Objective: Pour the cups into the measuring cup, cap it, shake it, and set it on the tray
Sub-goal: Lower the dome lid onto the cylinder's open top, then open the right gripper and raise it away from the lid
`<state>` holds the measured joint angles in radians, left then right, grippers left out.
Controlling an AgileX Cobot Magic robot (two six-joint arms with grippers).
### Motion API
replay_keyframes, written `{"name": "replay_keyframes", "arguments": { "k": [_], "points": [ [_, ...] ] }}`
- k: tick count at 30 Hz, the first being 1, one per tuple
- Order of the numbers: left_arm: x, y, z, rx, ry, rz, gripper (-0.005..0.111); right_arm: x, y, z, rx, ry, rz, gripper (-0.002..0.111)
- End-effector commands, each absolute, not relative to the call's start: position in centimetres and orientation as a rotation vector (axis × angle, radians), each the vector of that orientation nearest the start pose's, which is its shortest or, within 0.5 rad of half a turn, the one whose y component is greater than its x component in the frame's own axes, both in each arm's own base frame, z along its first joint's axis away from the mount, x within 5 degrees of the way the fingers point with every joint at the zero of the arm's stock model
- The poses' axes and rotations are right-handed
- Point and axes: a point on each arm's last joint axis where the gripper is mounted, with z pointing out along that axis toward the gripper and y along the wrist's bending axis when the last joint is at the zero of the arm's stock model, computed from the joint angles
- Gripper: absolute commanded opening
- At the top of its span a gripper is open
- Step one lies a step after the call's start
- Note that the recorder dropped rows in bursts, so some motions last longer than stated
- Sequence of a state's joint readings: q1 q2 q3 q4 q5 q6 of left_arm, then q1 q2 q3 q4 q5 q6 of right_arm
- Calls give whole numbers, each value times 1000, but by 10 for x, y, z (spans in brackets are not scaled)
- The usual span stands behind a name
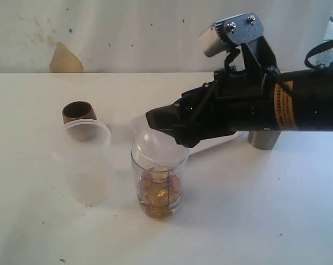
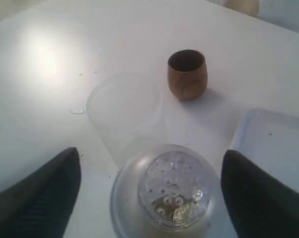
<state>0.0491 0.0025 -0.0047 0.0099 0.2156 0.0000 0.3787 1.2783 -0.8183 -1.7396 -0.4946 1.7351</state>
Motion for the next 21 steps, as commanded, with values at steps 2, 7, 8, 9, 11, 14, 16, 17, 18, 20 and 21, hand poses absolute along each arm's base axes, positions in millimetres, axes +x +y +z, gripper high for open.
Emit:
{"name": "replay_keyframes", "arguments": {
  "k": [2,7,8,9,11,14,16,17,18,20,21],
  "points": [
    [56,3,194,-36,1694,43,0,234,138,303,-688,1915,710,33],
    [56,3,194,-36,1694,43,0,238,137,318,-671,1862,673,0],
    [56,3,194,-36,1694,43,0,240,136,328,-675,1823,638,0],
    [56,3,194,-36,1694,43,0,242,135,340,-681,1773,594,0],
    [56,3,194,-36,1694,43,0,250,126,357,-563,1734,485,0],
    [56,3,194,-36,1694,43,0,260,112,369,-393,1707,343,0],
    [56,3,194,-36,1694,43,0,262,107,372,-364,1697,299,0],
    [56,3,194,-36,1694,43,0,263,106,373,-367,1696,301,0],
    [56,3,194,-36,1694,43,0,262,107,373,-382,1693,310,0],
    [56,3,194,-36,1694,43,0,262,108,373,-400,1692,311,0],
    [56,3,194,-36,1694,43,0,262,107,373,-399,1690,298,0]
  ]
}}
